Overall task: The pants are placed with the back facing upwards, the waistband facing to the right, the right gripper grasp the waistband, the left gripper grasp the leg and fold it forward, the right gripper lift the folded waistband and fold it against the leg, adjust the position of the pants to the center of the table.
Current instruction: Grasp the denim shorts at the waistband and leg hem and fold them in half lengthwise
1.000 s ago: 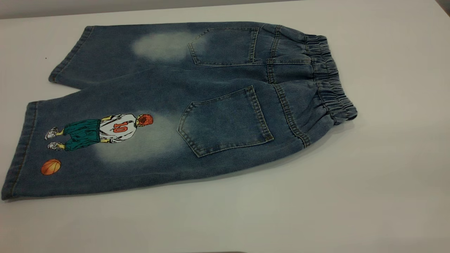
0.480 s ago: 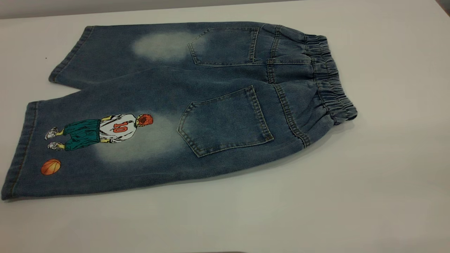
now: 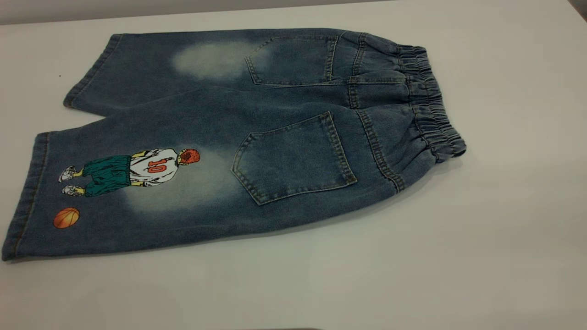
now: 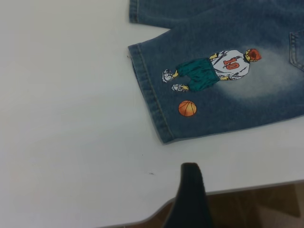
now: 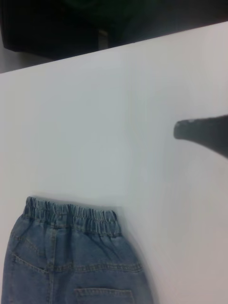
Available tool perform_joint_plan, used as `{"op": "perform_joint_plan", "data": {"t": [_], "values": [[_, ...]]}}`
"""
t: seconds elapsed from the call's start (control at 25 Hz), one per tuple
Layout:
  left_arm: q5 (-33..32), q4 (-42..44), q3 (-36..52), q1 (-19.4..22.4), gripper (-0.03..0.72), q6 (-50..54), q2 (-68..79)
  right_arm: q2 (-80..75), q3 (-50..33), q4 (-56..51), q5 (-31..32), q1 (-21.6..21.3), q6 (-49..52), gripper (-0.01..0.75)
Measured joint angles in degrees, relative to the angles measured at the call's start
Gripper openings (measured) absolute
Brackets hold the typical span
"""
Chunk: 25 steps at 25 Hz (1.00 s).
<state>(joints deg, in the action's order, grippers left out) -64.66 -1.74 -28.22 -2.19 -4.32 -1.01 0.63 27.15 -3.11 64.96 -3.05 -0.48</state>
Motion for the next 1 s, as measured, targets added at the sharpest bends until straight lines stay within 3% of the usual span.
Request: {"op": "perform_joint_plan", "data": {"t": [1.0], "values": [[1.5, 0.0, -0.9, 0.0, 0.535, 2.1, 0.9, -0.6, 0.3, -1.2, -0.3, 0.0, 3.7, 0.57]]}}
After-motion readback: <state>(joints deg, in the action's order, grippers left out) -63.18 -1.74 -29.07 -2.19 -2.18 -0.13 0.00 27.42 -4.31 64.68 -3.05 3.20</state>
